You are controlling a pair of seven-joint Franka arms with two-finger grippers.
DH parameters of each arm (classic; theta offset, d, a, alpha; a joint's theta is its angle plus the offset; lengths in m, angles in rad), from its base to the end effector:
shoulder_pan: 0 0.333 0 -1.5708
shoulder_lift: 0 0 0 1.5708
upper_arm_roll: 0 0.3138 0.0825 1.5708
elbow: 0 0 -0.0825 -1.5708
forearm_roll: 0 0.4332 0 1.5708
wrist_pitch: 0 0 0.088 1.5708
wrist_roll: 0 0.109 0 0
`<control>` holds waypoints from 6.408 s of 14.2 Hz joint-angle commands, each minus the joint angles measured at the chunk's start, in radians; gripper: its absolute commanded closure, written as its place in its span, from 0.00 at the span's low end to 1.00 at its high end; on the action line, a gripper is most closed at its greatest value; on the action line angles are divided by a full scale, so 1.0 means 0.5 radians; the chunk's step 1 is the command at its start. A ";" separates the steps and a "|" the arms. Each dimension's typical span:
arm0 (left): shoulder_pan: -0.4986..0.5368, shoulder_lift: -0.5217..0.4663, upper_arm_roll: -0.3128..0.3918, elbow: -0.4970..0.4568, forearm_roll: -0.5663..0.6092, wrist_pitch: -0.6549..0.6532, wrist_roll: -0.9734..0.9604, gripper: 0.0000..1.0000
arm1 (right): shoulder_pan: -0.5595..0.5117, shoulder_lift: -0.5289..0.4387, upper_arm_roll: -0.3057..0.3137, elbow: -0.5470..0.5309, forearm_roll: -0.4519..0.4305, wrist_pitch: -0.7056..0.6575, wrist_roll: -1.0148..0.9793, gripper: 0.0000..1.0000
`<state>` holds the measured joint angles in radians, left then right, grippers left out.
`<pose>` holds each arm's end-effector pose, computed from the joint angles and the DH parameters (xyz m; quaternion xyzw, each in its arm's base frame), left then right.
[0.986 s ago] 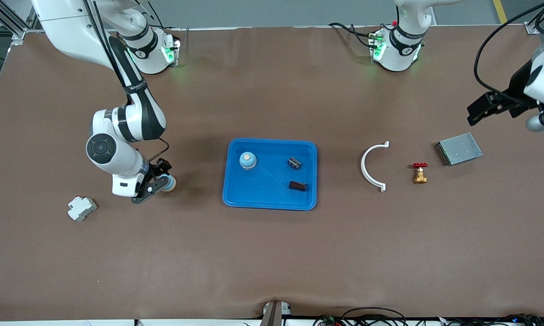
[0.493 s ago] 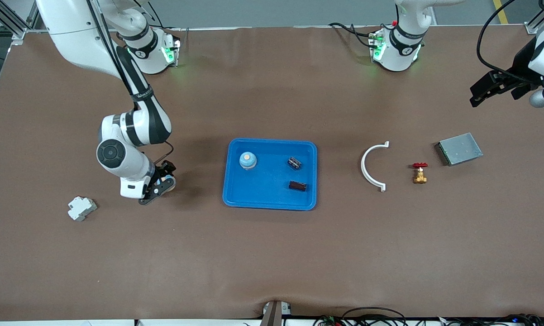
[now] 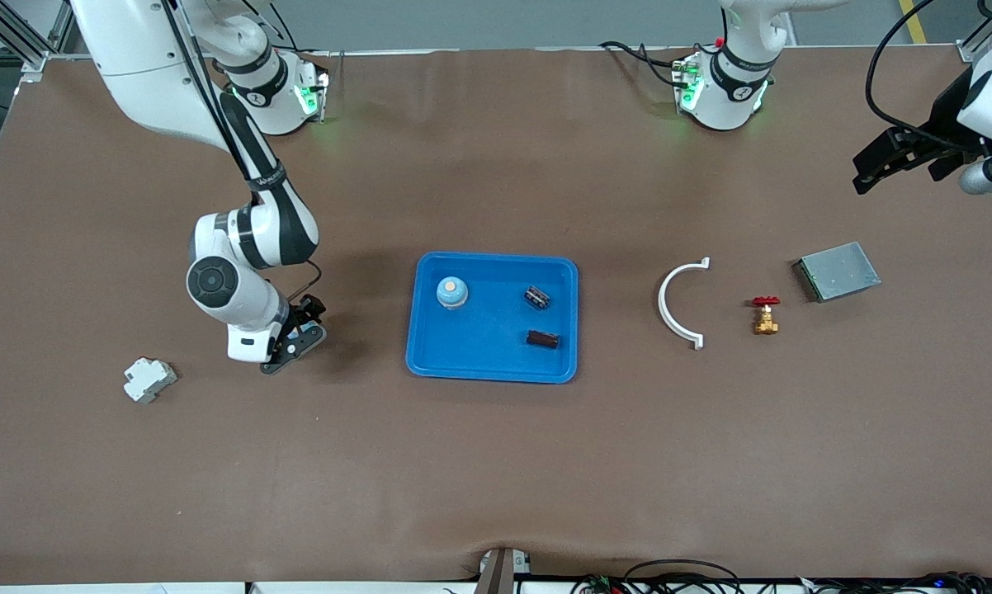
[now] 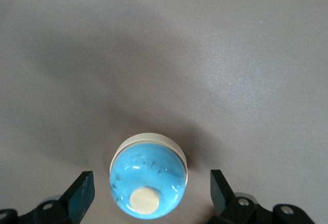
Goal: Place electrolytic capacitor and blue bell in tray
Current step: 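Retract the left arm while the right gripper grasps the other blue button, then carry the blue button into the tray with the right gripper, then lower the blue button beside the first and open the right gripper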
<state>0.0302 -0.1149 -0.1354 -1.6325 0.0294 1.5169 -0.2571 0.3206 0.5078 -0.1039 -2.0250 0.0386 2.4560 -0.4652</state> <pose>0.5592 -0.0601 0.6500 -0.9968 -0.0771 -0.0032 0.0222 0.6058 0.1320 0.1451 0.9449 0.3249 -0.0382 0.0091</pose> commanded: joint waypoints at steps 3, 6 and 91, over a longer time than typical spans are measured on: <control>0.019 -0.052 0.022 -0.027 -0.037 -0.024 0.060 0.00 | -0.003 0.030 0.011 -0.012 0.036 0.055 -0.018 0.00; 0.019 -0.056 0.013 -0.030 -0.037 -0.049 0.066 0.00 | -0.003 0.037 0.018 -0.012 0.036 0.064 -0.018 0.00; 0.056 0.049 0.004 -0.011 -0.040 0.046 0.413 0.00 | 0.690 0.277 0.021 1.120 0.506 -1.024 2.664 0.00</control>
<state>0.0530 -0.0813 -0.1306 -1.6316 0.0293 1.5454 -0.0626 0.6795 0.7349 -0.0894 -1.4355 0.3084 2.0144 0.8789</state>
